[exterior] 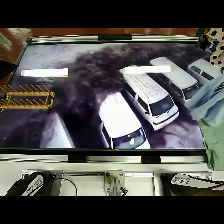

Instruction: Fold the shirts.

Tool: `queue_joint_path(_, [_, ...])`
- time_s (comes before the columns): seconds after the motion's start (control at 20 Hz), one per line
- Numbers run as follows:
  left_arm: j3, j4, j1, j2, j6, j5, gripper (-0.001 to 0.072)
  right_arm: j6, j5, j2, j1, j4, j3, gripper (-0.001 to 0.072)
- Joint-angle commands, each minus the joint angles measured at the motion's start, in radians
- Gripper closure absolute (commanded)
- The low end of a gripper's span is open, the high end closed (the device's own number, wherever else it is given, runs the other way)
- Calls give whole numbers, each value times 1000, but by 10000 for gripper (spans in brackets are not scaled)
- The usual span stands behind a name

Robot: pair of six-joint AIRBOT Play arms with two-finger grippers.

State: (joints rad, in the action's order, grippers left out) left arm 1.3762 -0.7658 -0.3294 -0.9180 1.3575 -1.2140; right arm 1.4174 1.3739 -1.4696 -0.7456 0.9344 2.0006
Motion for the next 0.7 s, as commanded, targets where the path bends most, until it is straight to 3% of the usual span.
queue_joint_path(0.0, [0, 6, 0, -1, 0, 21, 680, -79, -64, 0, -19, -61, 1, 662])
queue_joint_path(0.25, [0, 6, 0, -1, 0, 35, 680, -166, -127, -1, -19, -53, 1, 663])
queue_joint_path(0.45, [0, 6, 0, 0, 1, 34, 680, -322, -62, -10, -20, 120, 1, 662])
queue_joint_path(0.65, [0, 6, 0, 0, 1, 34, 680, -345, -115, -58, -52, 6, 1, 663])
